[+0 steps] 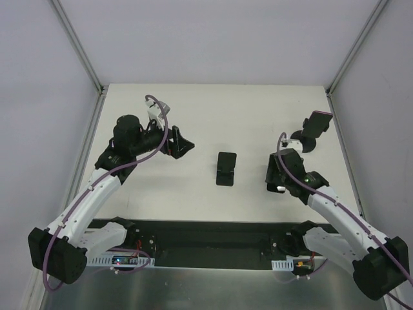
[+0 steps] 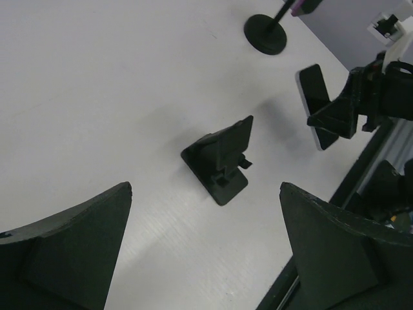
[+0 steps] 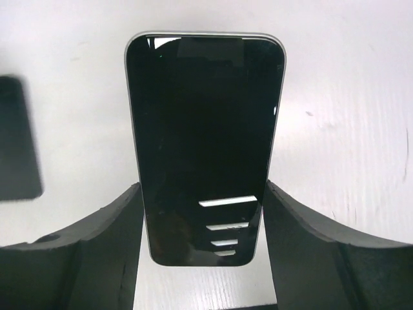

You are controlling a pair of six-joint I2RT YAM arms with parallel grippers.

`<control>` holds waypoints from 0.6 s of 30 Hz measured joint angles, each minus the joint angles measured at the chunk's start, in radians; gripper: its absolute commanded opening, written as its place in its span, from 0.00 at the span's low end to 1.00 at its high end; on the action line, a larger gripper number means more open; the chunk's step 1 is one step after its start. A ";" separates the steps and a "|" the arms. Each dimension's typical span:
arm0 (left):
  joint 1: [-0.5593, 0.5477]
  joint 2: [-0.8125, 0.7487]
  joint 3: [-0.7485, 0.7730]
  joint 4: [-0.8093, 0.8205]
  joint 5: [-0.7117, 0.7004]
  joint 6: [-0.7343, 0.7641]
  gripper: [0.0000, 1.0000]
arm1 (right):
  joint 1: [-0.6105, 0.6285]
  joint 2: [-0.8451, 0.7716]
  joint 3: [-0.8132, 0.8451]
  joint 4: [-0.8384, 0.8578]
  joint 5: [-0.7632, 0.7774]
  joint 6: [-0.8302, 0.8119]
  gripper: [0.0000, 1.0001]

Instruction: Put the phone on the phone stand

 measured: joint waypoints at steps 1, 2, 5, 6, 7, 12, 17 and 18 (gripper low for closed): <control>0.000 0.014 0.005 0.005 0.035 -0.006 0.95 | 0.037 -0.015 0.002 0.009 0.003 -0.025 0.01; 0.000 0.029 0.009 0.014 0.071 -0.016 0.95 | 0.091 -0.032 0.003 0.024 0.013 -0.061 0.01; 0.000 0.073 0.018 0.043 0.180 -0.054 0.94 | 0.234 -0.070 0.022 0.069 0.018 -0.182 0.00; -0.001 0.089 0.021 0.055 0.212 -0.070 0.94 | 0.273 -0.079 0.032 0.082 0.021 -0.223 0.01; -0.002 0.102 0.026 0.063 0.237 -0.084 0.91 | 0.312 -0.082 0.047 0.092 0.021 -0.262 0.01; -0.017 0.216 0.089 0.092 0.356 -0.211 0.88 | 0.468 -0.061 0.145 0.117 0.014 -0.426 0.00; -0.090 0.334 0.174 0.115 0.459 -0.309 0.89 | 0.580 -0.016 0.222 0.124 -0.003 -0.538 0.00; -0.103 0.347 0.180 0.117 0.477 -0.319 0.88 | 0.598 -0.004 0.234 0.124 -0.009 -0.554 0.01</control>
